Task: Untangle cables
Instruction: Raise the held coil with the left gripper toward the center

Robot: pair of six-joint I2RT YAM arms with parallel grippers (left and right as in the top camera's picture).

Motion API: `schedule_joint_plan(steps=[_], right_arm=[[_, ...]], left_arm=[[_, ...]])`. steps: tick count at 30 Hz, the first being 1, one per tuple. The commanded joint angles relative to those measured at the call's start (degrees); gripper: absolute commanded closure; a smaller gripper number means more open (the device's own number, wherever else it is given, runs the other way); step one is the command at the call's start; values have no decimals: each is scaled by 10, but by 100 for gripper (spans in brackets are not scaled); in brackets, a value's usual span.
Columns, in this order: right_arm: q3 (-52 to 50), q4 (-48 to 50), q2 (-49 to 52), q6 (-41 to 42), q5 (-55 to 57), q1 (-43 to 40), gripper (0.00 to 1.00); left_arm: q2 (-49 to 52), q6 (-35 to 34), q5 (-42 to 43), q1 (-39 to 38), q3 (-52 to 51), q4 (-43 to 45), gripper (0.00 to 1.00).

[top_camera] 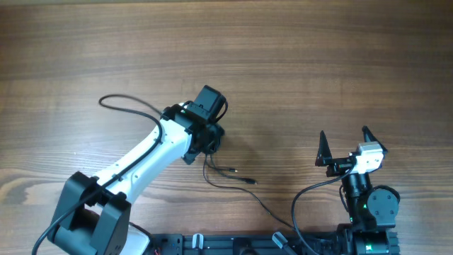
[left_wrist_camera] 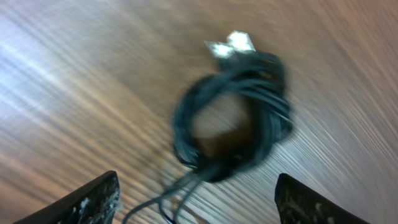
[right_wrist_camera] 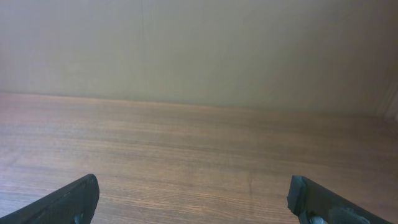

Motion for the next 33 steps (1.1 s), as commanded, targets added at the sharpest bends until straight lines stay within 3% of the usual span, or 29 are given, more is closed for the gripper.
schedule_joint_plan(steps=[1, 6, 13, 18, 23, 28, 33], right_arm=[[0, 2, -3, -11, 8, -2, 0], [0, 2, -3, -11, 8, -2, 0], [0, 2, -3, -11, 8, -2, 0], [0, 2, -3, -11, 8, -2, 0], [0, 2, -3, -11, 8, -2, 0], [0, 2, -3, -11, 8, -2, 0], [0, 2, -3, -11, 8, -2, 0]], left_arm=[[0, -164, -49, 1, -39, -6, 17], [1, -200, -79, 1, -83, 41, 20], [1, -189, -113, 1, -109, 101, 42], [1, -24, -130, 1, -109, 132, 37], [1, 74, -130, 1, -109, 158, 29], [1, 209, -132, 1, -109, 197, 30], [6, 286, -132, 1, -109, 198, 30]])
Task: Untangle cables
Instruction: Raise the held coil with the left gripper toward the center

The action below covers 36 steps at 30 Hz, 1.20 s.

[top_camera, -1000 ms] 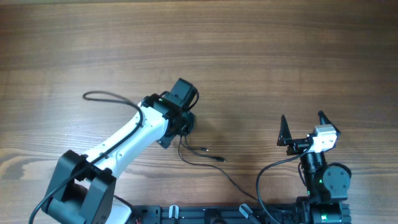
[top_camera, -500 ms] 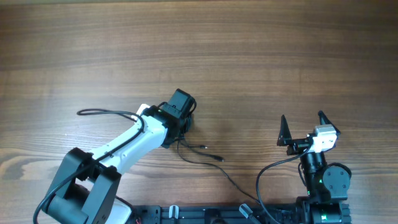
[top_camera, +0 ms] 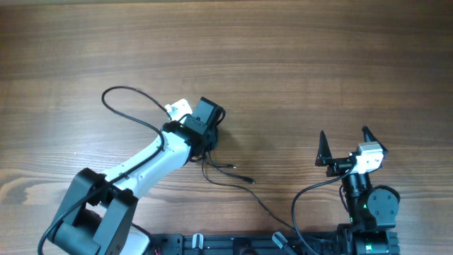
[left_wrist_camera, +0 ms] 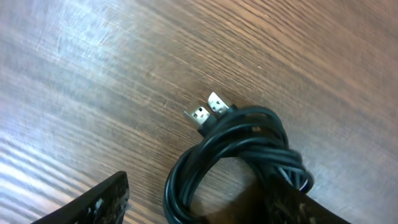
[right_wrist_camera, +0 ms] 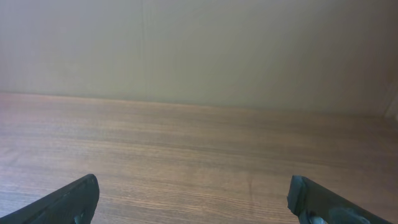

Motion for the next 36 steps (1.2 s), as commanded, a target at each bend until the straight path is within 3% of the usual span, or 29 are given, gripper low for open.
schedule_joint_plan(steps=[1, 7, 10, 13, 19, 26, 31, 36], right_arm=[[0, 2, -3, -11, 8, -2, 0], [0, 2, -3, -11, 8, -2, 1], [0, 2, -3, -11, 8, -2, 0], [0, 2, -3, -11, 8, -2, 0], [0, 2, -3, -11, 8, -2, 0], [0, 2, -3, -11, 8, -2, 0], [0, 2, -3, -11, 8, -2, 0], [0, 7, -3, -2, 4, -2, 0]], left_arm=[[10, 104, -14, 2, -5, 0, 31], [33, 101, -14, 32, -5, 3, 52], [42, 101, -13, 57, -5, 8, 70], [43, 96, -2, 78, -5, 8, 96], [38, 96, 55, 90, -5, 5, 96], [-50, 113, 128, 90, -3, -28, 96], [-147, 190, 189, 90, -3, -29, 96], [-233, 262, 190, 90, -4, -29, 96]])
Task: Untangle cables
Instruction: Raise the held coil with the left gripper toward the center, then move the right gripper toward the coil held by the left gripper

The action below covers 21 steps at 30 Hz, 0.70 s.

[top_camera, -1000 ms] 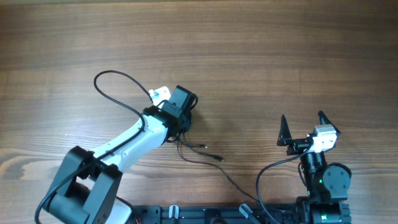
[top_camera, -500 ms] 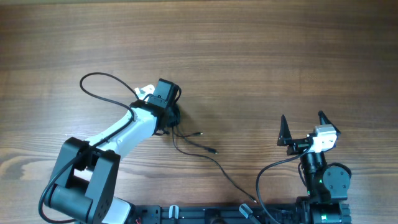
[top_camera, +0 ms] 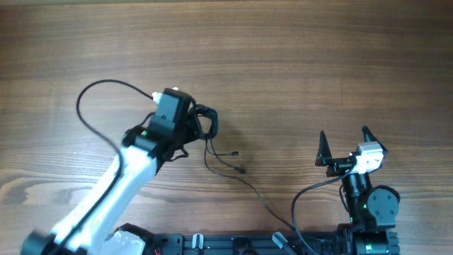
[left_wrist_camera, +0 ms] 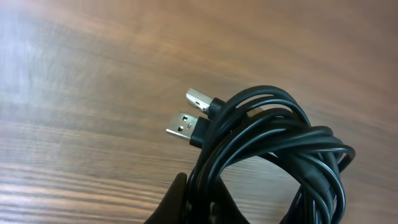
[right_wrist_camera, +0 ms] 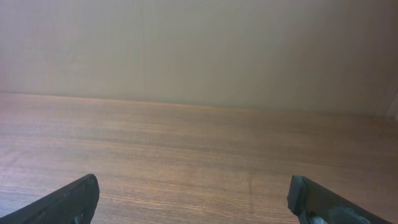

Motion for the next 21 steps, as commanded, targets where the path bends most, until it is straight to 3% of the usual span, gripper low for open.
schedule_joint_plan(steps=[1, 2, 3, 6, 7, 11, 13, 17, 21], right_arm=[[0, 5, -3, 36, -13, -2, 0], [0, 5, -3, 99, -30, -2, 0], [0, 7, 0, 251, -61, -2, 0], [0, 14, 22, 530, -143, -2, 0], [0, 18, 41, 669, -193, -2, 0], [0, 20, 78, 771, -206, -2, 0], [0, 31, 98, 734, -198, -2, 0], [0, 29, 132, 543, -210, -2, 0], [33, 4, 185, 473, -235, -2, 0]], left_arm=[[-66, 84, 24, 1, 0, 1, 96], [-75, 84, 21, 1, 0, 1, 96], [-83, 84, 19, 2, 0, 2, 96], [-82, 79, 20, 2, 0, 2, 96], [-77, 68, 20, 2, 0, 2, 96], [-73, 63, 20, 2, 0, 2, 96], [-73, 62, 20, 2, 0, 4, 96], [-73, 28, 20, 2, 0, 3, 96], [-73, 3, 20, 2, 0, 4, 96]])
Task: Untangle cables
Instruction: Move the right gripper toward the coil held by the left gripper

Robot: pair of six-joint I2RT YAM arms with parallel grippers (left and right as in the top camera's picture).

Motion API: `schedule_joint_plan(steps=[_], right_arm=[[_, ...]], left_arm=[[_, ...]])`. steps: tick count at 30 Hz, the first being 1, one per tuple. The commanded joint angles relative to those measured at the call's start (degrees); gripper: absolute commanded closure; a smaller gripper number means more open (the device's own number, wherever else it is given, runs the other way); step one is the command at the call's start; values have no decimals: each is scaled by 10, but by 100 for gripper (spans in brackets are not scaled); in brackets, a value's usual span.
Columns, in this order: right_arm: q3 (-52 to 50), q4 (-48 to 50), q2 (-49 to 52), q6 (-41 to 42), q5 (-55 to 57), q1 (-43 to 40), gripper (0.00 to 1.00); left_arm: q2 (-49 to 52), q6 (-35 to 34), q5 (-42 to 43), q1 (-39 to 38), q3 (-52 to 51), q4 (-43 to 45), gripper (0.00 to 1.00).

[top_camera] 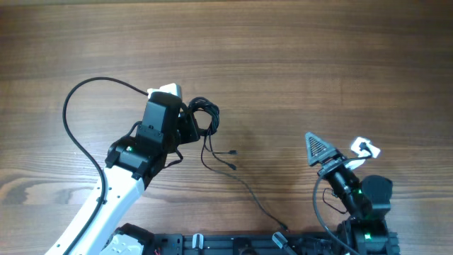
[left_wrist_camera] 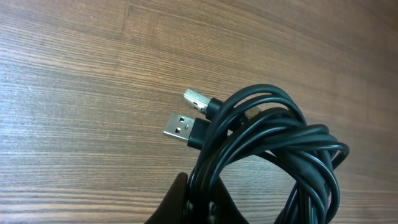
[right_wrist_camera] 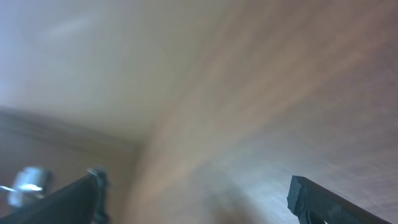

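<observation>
A bundle of black cables (left_wrist_camera: 273, 155) is coiled in a tight ring, with two silver USB plugs (left_wrist_camera: 183, 127) sticking out to its left. My left gripper (left_wrist_camera: 200, 202) is shut on the ring's lower left side. In the overhead view the coil (top_camera: 207, 117) hangs at the left gripper (top_camera: 190, 126), and loose thin ends (top_camera: 225, 157) trail below it on the wooden table (top_camera: 318, 64). My right gripper (top_camera: 322, 152) stands far to the right, open with nothing between its fingers (right_wrist_camera: 314, 200); its wrist view is blurred.
One thin black cable tail (top_camera: 258, 202) runs from the coil toward the front edge of the table. The left arm's own black lead (top_camera: 71, 106) loops out over the table at the left. Both arm bases sit at the front edge.
The right arm has turned: its gripper now points up and to the left and its view is blurred. The left gripper still holds the coil, shifted slightly left.
At first my left gripper was open above the coil in the middle of the table. Then it was lower, with its fingers on either side of the ring. Later it was shut on the ring and further left. The right arm stayed still until now.
</observation>
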Motion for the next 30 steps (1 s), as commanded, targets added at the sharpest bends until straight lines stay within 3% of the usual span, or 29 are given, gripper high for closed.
schedule_joint_plan(steps=[1, 6, 10, 13, 15, 17, 19, 24, 30], right_arm=[[45, -4, 54, -104, -36, -2, 0], [151, -10, 142, -162, -30, -2, 0], [218, -17, 223, -158, -89, 8, 0], [228, 33, 281, -116, -173, 20, 0], [228, 82, 325, -108, -223, 35, 14], [228, 123, 364, -108, -248, 56, 29], [228, 158, 396, -98, -259, 80, 36], [228, 282, 482, -87, -259, 181, 36], [229, 296, 549, -108, -138, 290, 38]], left_arm=[[4, -37, 9, 2, 0, 4, 96], [4, -88, 23, 2, 0, 2, 96], [4, -128, 45, 2, 0, 2, 96], [4, -181, 45, 2, 0, 2, 96], [4, -201, 45, 2, 0, 2, 96], [4, -199, 45, 1, 0, 0, 96], [4, -195, 50, 1, 0, -3, 96], [4, -106, 77, -14, 0, -7, 96], [6, -73, 60, -60, 0, -10, 96]])
